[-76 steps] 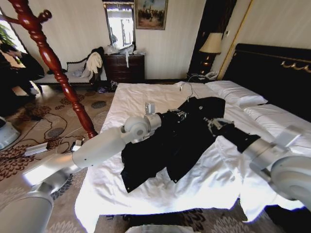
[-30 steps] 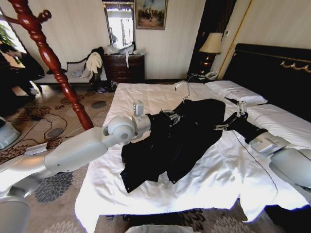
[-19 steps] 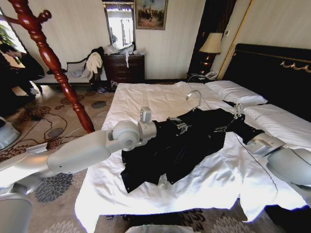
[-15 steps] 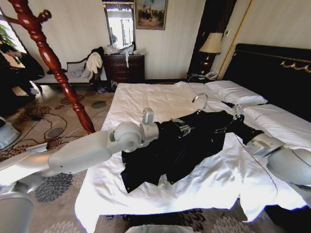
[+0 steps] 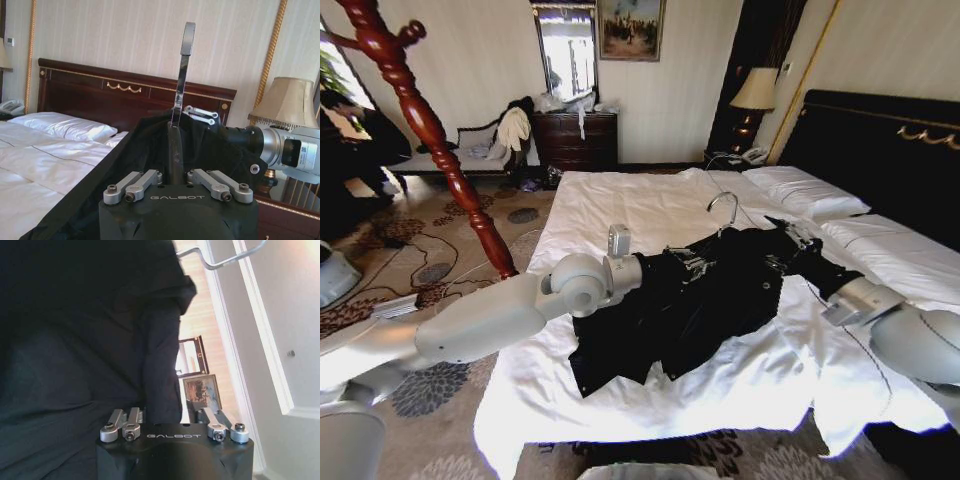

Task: Pick up the clothes from the bed and hang them on the clothes hanger.

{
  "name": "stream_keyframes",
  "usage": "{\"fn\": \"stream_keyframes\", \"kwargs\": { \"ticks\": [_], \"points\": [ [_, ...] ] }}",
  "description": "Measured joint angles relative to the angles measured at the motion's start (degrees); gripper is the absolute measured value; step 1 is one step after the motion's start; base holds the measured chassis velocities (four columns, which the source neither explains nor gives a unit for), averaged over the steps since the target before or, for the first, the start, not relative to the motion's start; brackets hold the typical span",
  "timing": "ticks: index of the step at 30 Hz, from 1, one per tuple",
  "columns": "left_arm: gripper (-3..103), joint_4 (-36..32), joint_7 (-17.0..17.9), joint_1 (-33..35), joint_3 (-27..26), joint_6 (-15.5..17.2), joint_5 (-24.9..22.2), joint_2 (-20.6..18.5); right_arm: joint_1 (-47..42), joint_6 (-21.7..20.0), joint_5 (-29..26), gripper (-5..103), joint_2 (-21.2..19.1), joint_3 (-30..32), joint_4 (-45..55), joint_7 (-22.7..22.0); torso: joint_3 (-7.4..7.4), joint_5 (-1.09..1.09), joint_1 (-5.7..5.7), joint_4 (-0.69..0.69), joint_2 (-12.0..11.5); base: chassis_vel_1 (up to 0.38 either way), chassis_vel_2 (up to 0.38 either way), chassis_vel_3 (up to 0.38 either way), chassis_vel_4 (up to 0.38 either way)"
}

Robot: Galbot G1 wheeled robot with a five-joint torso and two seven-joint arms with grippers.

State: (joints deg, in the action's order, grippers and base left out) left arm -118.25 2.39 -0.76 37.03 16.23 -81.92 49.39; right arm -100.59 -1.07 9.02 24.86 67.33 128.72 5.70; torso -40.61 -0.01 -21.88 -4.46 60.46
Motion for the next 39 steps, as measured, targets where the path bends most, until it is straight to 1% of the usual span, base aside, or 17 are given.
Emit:
{"fn": "stream_keyframes", "kwargs": {
  "ticks": [2,3,4,5,7,13,20,21,22,23,27,29,30,32,36,38,39],
  "points": [
    [15,-0.19,0.02,-0.09,0.26,-0.05,-0.02,0.08,-0.26,0.63,1.29,35,0.07,-0.02,-0.02,0.24,0.00,0.00,0.00,-0.01,0.00,0.000,0.000,0.000,0.000],
    [15,-0.19,0.02,-0.09,0.26,-0.05,-0.02,0.08,-0.26,0.63,1.29,35,0.07,-0.02,-0.02,0.24,0.00,0.00,0.00,-0.01,0.00,0.000,0.000,0.000,0.000],
    [15,-0.30,0.04,-0.12,0.51,-0.09,-0.02,0.22,-0.32,0.87,1.87,29,0.21,-0.10,-0.01,0.31,0.00,0.00,0.00,-0.01,0.00,0.000,0.000,0.000,0.000],
    [15,-0.35,0.08,-0.13,0.65,-0.11,-0.02,0.34,-0.33,1.05,2.24,29,0.32,-0.16,-0.01,0.37,0.00,0.00,0.00,-0.01,0.00,0.000,0.000,0.000,0.000],
    [15,-0.40,0.21,-0.12,0.90,-0.10,0.12,0.65,-0.59,1.62,3.06,20,0.87,-0.26,-0.01,0.52,0.00,0.00,0.00,-0.01,0.00,0.000,0.000,0.000,0.000],
    [15,-0.46,0.46,0.18,0.75,-0.08,0.09,0.47,-1.10,1.61,3.05,19,1.12,-0.27,0.33,0.68,0.00,0.00,0.00,-0.01,0.00,0.000,0.000,0.000,0.000],
    [15,-1.50,3.44,1.96,-2.31,1.01,-2.47,-0.15,-1.06,2.25,3.43,19,1.62,-0.46,0.24,0.64,0.00,0.00,0.00,-0.01,0.00,0.000,0.000,0.000,0.000],
    [12,-1.64,4.06,2.18,-2.93,1.25,-2.69,-0.59,-1.06,2.35,3.44,19,1.80,-0.57,0.27,0.56,0.00,0.00,0.00,-0.01,0.00,0.000,0.000,0.000,0.000],
    [15,-1.73,4.74,2.39,-3.40,1.39,-2.79,-0.97,-1.06,2.42,3.45,19,1.94,-0.69,0.33,0.37,0.00,0.00,0.00,-0.01,0.00,0.000,0.000,0.000,0.000],
    [15,-1.73,4.74,2.39,-3.40,1.39,-2.79,-0.97,-1.06,2.42,3.45,19,1.94,-0.69,0.33,0.37,0.00,0.00,0.00,-0.01,0.00,0.000,0.000,0.000,0.000],
    [36,-2.88,7.53,4.59,-6.46,1.89,-2.69,-3.74,-1.61,2.42,3.59,19,2.43,-0.85,-0.09,-0.14,0.00,-0.02,0.00,0.00,0.00,0.000,0.000,0.000,0.000],
    [36,-3.10,7.60,4.88,-6.85,1.90,-2.64,-4.18,-1.61,2.36,3.67,19,2.50,-0.85,-0.14,-0.12,0.01,0.01,0.00,-0.02,0.00,0.000,0.000,0.000,0.000],
    [47,-3.77,7.64,5.78,-7.51,2.22,-2.58,-5.14,-1.58,2.43,3.60,19,2.54,-0.84,-0.08,-0.21,0.00,0.00,0.00,0.00,0.00,0.000,0.000,0.000,0.000],
    [47,-4.10,7.82,6.24,-8.09,2.26,-2.48,-5.69,-1.59,2.42,3.60,19,2.56,-0.85,-0.11,-0.30,0.00,-0.01,0.00,0.00,0.00,0.000,0.000,0.000,0.000],
    [68,-5.70,8.23,9.23,-11.95,2.76,-2.50,-8.43,-2.11,2.43,3.59,19,3.14,-0.84,-0.10,-0.82,0.00,0.00,0.00,-0.01,0.00,0.000,0.000,0.000,0.000],
    [68,-6.08,8.24,9.85,-12.88,2.90,-2.70,-9.05,-2.21,2.49,3.64,19,3.33,-0.85,-0.10,-0.85,0.00,0.00,0.00,-0.01,0.00,0.000,0.000,0.000,0.000],
    [74,-6.70,8.08,10.64,-14.41,3.04,-3.04,-10.12,-2.28,2.62,3.74,19,3.53,-0.90,-0.10,-0.89,0.00,0.00,0.00,-0.02,0.00,0.000,0.000,0.000,0.000]
  ]
}}
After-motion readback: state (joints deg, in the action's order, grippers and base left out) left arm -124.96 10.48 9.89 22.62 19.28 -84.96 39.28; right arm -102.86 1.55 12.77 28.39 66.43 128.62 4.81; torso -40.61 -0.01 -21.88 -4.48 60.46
